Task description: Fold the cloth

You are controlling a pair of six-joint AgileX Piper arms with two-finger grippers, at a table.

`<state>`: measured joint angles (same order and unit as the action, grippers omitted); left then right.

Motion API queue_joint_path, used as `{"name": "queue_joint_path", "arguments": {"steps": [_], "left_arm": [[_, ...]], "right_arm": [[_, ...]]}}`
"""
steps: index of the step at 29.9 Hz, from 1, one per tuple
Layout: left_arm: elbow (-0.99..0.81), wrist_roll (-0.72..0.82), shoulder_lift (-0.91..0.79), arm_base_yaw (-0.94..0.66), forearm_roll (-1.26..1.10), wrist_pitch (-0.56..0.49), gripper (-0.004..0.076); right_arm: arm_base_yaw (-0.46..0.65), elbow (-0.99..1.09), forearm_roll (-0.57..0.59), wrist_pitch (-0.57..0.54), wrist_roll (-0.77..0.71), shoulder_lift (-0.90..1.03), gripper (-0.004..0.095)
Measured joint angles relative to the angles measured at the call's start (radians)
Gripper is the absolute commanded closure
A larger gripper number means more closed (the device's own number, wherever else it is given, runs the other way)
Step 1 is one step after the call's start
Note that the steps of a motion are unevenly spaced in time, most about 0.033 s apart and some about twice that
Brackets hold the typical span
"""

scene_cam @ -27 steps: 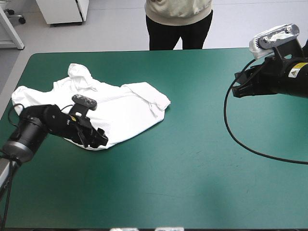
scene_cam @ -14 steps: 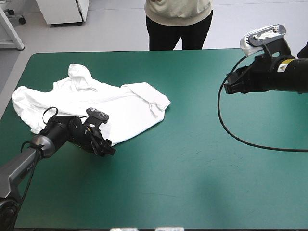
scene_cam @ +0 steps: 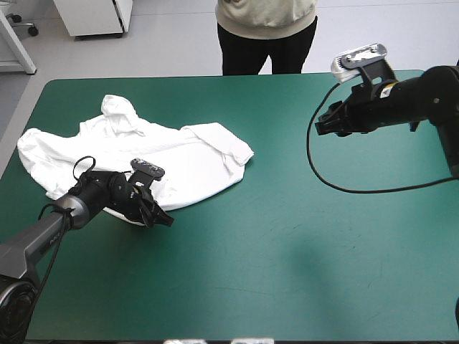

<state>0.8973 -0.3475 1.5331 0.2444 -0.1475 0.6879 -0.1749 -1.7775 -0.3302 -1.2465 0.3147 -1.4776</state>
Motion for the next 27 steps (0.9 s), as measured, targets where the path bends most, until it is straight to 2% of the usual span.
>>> {"name": "queue_joint_path", "arguments": {"steps": [7, 14, 19, 27], "left_arm": [[0.001, 0.026, 0.001, -0.001, 0.0, 0.003, 0.0733], [0.002, 0.027, 0.001, -0.001, -0.002, 0.019, 0.0733], [0.005, 0.027, 0.001, -0.001, -0.01, 0.037, 0.0733], [0.006, 0.027, 0.001, -0.001, -0.016, 0.047, 0.0733]], "right_arm": [[-0.094, 0.002, -0.01, 0.075, 0.089, -0.18, 0.0483], [-0.235, 0.003, 0.037, 0.24, 0.163, -0.377, 0.0447], [-0.263, 0.003, 0.044, 0.35, 0.169, -0.476, 0.0313], [-0.271, 0.003, 0.021, 0.443, 0.208, -0.565, 0.031]]}}
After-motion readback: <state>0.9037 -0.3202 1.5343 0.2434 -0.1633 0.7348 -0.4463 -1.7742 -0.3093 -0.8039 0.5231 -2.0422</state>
